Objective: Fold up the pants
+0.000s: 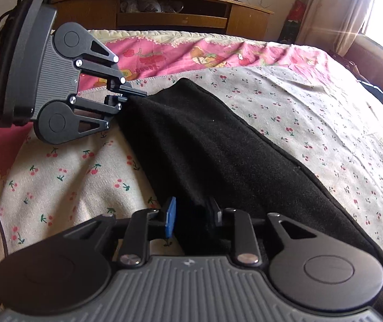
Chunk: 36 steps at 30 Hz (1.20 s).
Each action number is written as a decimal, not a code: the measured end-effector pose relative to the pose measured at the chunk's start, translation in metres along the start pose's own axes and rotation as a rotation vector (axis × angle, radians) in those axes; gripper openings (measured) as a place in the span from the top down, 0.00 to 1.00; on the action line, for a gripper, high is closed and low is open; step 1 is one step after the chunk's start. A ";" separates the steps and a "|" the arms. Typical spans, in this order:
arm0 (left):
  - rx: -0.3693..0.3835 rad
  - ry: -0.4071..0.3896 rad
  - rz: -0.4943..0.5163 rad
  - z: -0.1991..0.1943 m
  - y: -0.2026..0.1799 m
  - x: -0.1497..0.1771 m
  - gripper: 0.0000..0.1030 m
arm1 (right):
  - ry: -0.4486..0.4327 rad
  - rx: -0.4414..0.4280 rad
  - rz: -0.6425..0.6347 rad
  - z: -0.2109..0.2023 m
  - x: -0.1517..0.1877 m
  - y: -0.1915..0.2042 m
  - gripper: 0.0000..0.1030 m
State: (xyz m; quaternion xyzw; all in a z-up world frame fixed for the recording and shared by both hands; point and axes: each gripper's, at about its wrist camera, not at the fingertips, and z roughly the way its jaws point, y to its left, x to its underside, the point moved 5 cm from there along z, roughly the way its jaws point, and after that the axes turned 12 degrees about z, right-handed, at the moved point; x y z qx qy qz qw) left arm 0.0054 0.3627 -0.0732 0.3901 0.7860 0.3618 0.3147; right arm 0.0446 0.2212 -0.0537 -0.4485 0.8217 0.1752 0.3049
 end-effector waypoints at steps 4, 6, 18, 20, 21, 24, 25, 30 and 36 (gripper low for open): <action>0.008 0.017 -0.091 -0.013 0.006 0.012 0.73 | -0.048 -0.061 0.124 -0.032 -0.014 -0.020 0.69; -0.007 0.007 -0.186 -0.022 0.019 0.014 0.73 | -0.085 -0.066 0.206 -0.043 -0.020 -0.037 0.66; 0.062 -0.060 -0.220 -0.005 -0.015 -0.043 0.79 | -0.038 0.175 0.501 -0.048 0.034 -0.126 0.67; 0.059 -0.054 -0.219 -0.010 -0.008 -0.047 0.78 | -0.059 0.226 0.573 -0.076 0.051 -0.149 0.66; 0.056 -0.056 -0.225 -0.014 -0.004 -0.048 0.74 | -0.070 0.249 0.605 -0.089 0.060 -0.159 0.66; 0.041 -0.090 -0.245 -0.026 0.005 -0.064 0.71 | -0.096 0.400 0.752 -0.136 0.105 -0.201 0.66; 0.041 -0.110 -0.249 -0.029 0.005 -0.074 0.71 | -0.103 0.450 0.804 -0.150 0.121 -0.215 0.66; 0.084 -0.261 -0.205 -0.042 -0.010 -0.150 0.70 | -0.169 0.640 0.978 -0.208 0.190 -0.266 0.66; 0.192 -0.258 -0.064 -0.018 -0.055 -0.225 0.70 | -0.130 0.812 1.131 -0.233 0.268 -0.324 0.74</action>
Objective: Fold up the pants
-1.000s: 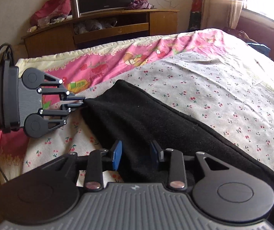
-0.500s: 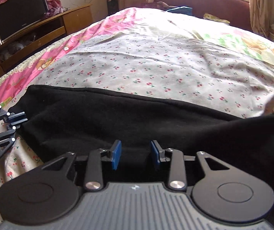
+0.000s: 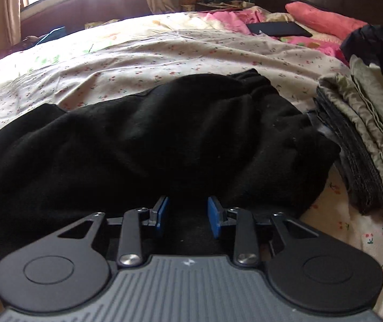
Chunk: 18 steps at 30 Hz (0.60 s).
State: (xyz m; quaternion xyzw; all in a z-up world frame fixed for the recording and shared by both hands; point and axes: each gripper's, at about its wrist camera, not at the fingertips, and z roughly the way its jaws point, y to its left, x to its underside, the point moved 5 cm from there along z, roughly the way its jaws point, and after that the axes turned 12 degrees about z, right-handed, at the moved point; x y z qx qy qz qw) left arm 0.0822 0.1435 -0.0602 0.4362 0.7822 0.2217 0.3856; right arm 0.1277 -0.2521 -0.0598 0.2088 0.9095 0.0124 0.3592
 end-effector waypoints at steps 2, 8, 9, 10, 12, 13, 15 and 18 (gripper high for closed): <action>0.002 0.012 -0.004 0.002 0.003 -0.012 0.70 | -0.018 -0.009 -0.028 -0.010 -0.009 -0.002 0.65; 0.028 -0.127 -0.086 -0.012 0.001 -0.083 0.66 | -0.003 -0.340 -0.075 -0.022 -0.046 0.064 0.64; 0.052 -0.166 -0.106 -0.012 -0.004 -0.098 0.64 | 0.016 -0.379 -0.102 -0.016 -0.050 0.083 0.64; 0.067 -0.203 -0.111 -0.011 -0.011 -0.111 0.62 | 0.037 -0.399 -0.130 -0.008 -0.052 0.101 0.63; 0.070 -0.250 -0.094 -0.008 -0.025 -0.131 0.62 | 0.058 -0.424 -0.201 0.007 -0.052 0.134 0.63; 0.076 -0.263 -0.086 -0.006 -0.031 -0.137 0.62 | 0.072 -0.420 -0.243 0.016 -0.051 0.149 0.64; 0.114 -0.271 -0.097 0.002 -0.041 -0.143 0.62 | 0.146 -0.401 -0.258 0.042 -0.046 0.170 0.68; 0.160 -0.226 -0.098 0.020 -0.051 -0.139 0.61 | 0.223 -0.388 -0.194 0.081 -0.041 0.185 0.80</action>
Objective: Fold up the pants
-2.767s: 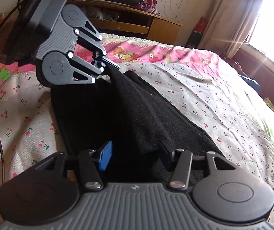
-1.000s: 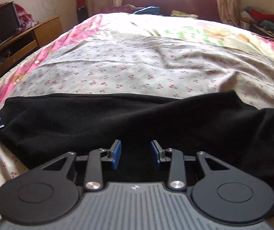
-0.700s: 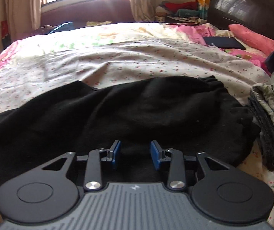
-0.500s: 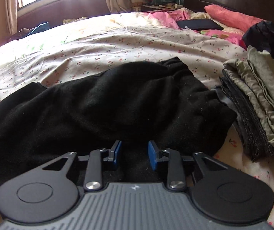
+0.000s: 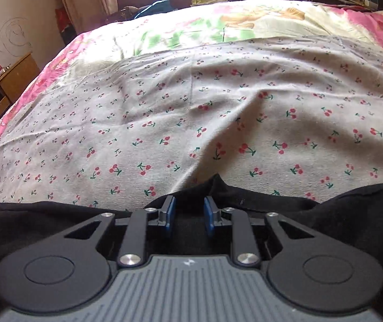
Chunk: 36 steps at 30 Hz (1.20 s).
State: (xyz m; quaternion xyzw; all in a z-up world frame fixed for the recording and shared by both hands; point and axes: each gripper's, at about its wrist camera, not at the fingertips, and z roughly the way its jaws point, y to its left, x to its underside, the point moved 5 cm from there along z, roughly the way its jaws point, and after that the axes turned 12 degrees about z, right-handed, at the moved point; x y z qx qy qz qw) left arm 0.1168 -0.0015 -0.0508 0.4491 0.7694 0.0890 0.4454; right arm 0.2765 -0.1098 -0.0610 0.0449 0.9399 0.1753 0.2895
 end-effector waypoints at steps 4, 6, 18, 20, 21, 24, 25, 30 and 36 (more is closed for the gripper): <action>-0.006 0.016 -0.004 0.000 -0.001 0.009 0.58 | -0.053 0.025 0.017 0.026 -0.009 -0.003 0.87; -0.012 0.006 -0.014 -0.008 0.003 0.007 0.57 | -0.072 -0.016 0.044 0.013 -0.015 -0.005 0.85; -0.060 -0.049 -0.055 0.003 0.004 -0.010 0.43 | 0.014 0.127 -0.123 0.001 -0.016 0.001 0.86; -0.079 -0.047 -0.040 0.007 0.002 -0.009 0.43 | 0.048 0.168 -0.130 0.011 -0.019 -0.004 0.95; -0.091 -0.044 -0.040 0.010 0.002 -0.008 0.43 | 0.056 0.165 -0.122 0.012 -0.021 -0.005 0.95; -0.132 -0.033 -0.073 0.018 0.012 -0.005 0.43 | 0.029 0.147 -0.086 0.006 -0.031 -0.004 0.96; -0.149 -0.016 -0.088 0.021 0.016 -0.002 0.43 | 0.014 0.136 -0.056 0.005 -0.036 -0.005 0.96; -0.140 0.045 -0.171 0.040 0.033 0.009 0.40 | -0.009 0.178 -0.015 0.023 -0.044 -0.011 1.00; -0.138 0.034 -0.200 0.024 0.041 0.019 0.40 | -0.113 0.119 -0.001 -0.015 -0.046 -0.020 0.97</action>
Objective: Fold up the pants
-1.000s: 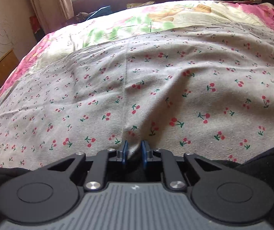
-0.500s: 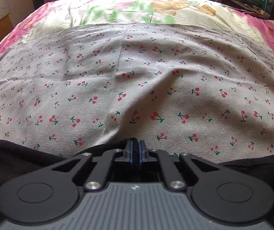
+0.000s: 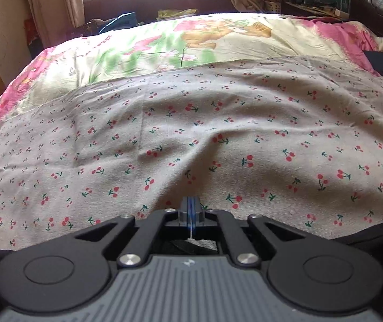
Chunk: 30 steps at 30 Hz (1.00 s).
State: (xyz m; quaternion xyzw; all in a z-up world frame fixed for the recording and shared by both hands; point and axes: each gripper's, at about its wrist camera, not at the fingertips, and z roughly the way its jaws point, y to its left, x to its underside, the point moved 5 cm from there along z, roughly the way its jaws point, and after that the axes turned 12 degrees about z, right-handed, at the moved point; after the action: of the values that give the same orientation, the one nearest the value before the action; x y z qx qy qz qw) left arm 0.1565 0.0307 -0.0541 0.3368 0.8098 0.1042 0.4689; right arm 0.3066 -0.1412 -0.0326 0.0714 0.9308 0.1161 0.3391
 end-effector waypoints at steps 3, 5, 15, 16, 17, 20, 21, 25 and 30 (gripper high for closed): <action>-0.006 0.030 -0.028 0.000 0.010 0.003 0.40 | -0.082 -0.008 0.025 -0.046 0.009 -0.029 0.92; -0.037 0.065 -0.025 0.005 0.014 0.008 0.39 | -0.123 0.012 0.110 -0.077 0.019 -0.068 0.86; -0.136 0.082 0.061 -0.002 0.003 -0.011 0.37 | -0.237 0.189 0.346 -0.180 0.092 -0.220 0.53; -0.136 0.079 0.068 -0.006 -0.001 -0.013 0.37 | -0.256 0.171 0.369 -0.187 0.098 -0.224 0.54; -0.128 0.075 0.072 -0.011 -0.006 -0.014 0.37 | -0.260 0.153 0.390 -0.191 0.104 -0.227 0.54; -0.096 0.061 0.101 -0.017 -0.027 -0.018 0.37 | -0.216 0.099 0.458 -0.185 0.119 -0.234 0.54; -0.088 0.061 0.121 -0.018 -0.035 -0.019 0.37 | -0.221 0.081 0.484 -0.181 0.121 -0.237 0.54; -0.091 0.059 0.191 -0.022 -0.054 -0.030 0.37 | -0.234 0.027 0.595 -0.168 0.117 -0.246 0.53; -0.072 0.039 0.203 -0.024 -0.064 -0.042 0.37 | -0.310 0.073 0.479 -0.194 0.121 -0.229 0.52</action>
State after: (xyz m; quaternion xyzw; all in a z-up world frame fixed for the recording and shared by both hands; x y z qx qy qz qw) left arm 0.1218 -0.0405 -0.0430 0.3980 0.7764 0.1865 0.4517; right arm 0.0767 -0.3683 -0.0235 0.3182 0.8281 0.1472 0.4374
